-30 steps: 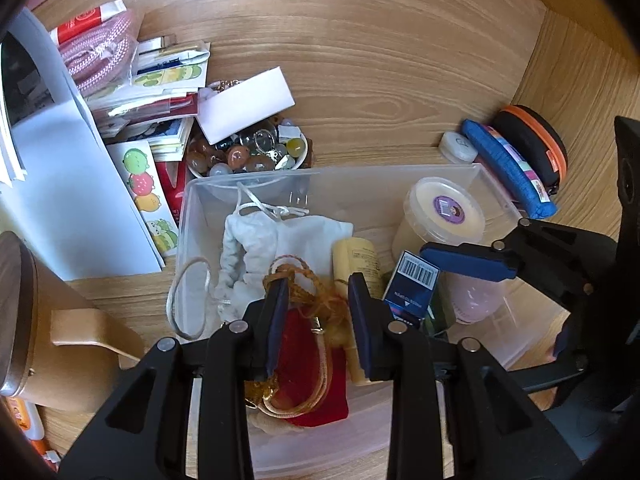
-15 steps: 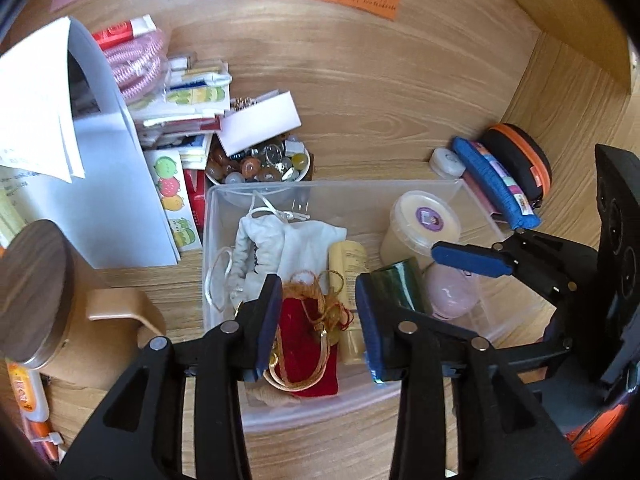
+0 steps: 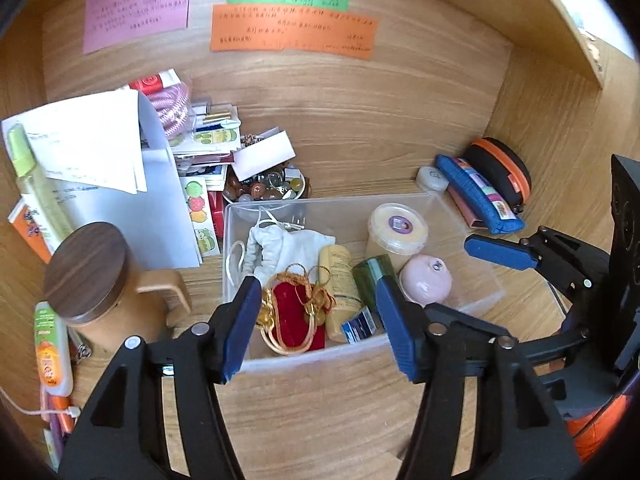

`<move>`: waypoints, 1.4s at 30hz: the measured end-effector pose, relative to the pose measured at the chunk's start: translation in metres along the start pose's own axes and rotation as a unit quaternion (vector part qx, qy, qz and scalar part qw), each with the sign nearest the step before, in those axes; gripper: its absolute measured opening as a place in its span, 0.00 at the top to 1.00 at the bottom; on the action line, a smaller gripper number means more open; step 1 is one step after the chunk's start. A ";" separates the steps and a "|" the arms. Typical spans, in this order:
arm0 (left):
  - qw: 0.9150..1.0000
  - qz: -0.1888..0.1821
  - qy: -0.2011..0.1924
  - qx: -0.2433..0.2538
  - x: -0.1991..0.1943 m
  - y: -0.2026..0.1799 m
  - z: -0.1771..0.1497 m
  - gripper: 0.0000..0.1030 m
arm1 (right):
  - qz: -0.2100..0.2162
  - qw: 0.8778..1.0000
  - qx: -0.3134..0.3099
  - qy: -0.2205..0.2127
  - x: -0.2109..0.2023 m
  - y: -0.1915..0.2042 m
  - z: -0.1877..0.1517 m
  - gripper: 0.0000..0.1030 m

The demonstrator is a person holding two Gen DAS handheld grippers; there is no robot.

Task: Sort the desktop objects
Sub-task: 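Withdraw the right gripper from the box toward the dotted tile, then grasp the white dotted tile with the right gripper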

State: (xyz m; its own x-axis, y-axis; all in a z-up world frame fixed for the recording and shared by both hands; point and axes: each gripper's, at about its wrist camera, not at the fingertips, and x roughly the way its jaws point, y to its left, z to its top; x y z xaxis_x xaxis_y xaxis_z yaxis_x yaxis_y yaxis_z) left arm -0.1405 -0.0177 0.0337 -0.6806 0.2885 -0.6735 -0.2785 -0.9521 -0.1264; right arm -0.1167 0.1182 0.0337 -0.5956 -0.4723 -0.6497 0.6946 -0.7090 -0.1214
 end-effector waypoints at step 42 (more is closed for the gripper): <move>0.998 0.008 0.055 0.011 -0.010 -0.022 -0.160 0.28 | 0.069 0.996 0.001 0.064 -0.008 0.080 -0.135 0.72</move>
State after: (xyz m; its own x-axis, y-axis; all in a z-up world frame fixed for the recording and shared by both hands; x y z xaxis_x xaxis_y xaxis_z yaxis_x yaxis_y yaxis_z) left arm -0.0196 -0.0158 -0.0731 -0.6073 0.2600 -0.7507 -0.2844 -0.9535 -0.1001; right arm -0.0023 0.1359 -0.0721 -0.4386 -0.4939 -0.7508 0.7648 -0.6438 -0.0232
